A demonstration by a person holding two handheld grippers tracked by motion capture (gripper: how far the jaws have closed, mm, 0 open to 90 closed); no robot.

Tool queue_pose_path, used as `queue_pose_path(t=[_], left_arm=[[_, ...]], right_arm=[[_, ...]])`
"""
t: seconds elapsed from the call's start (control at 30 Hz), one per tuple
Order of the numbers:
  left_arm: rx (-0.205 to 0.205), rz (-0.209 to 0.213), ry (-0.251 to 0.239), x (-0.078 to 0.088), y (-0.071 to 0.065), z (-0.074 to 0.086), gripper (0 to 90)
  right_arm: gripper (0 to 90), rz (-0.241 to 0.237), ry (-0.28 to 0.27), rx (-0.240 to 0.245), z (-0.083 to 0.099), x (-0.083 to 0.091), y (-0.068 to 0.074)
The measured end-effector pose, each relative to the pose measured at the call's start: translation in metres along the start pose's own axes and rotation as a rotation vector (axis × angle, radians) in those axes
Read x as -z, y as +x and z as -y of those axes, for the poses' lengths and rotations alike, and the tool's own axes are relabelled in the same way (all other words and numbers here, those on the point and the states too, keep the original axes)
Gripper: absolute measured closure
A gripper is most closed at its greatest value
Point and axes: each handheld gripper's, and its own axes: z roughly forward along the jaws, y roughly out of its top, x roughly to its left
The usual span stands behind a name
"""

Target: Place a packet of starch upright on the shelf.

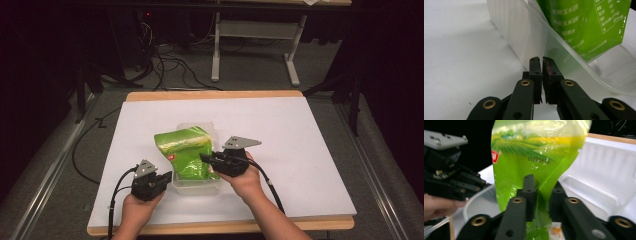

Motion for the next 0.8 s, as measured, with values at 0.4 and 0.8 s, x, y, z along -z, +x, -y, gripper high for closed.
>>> queue_pose_path(t=[0.4, 0.8], left_arm=[[-0.004, 0.0, 0.001, 0.0, 0.0, 0.0, 86.2], [-0.004, -0.006, 0.003, 0.0, -0.001, 0.0, 86.3]], right_arm=[[85.3, 0.052, 0.019, 0.051, 0.032, 0.008, 0.001], [85.7, 0.066, 0.024, 0.067, 0.043, 0.008, 0.002]])
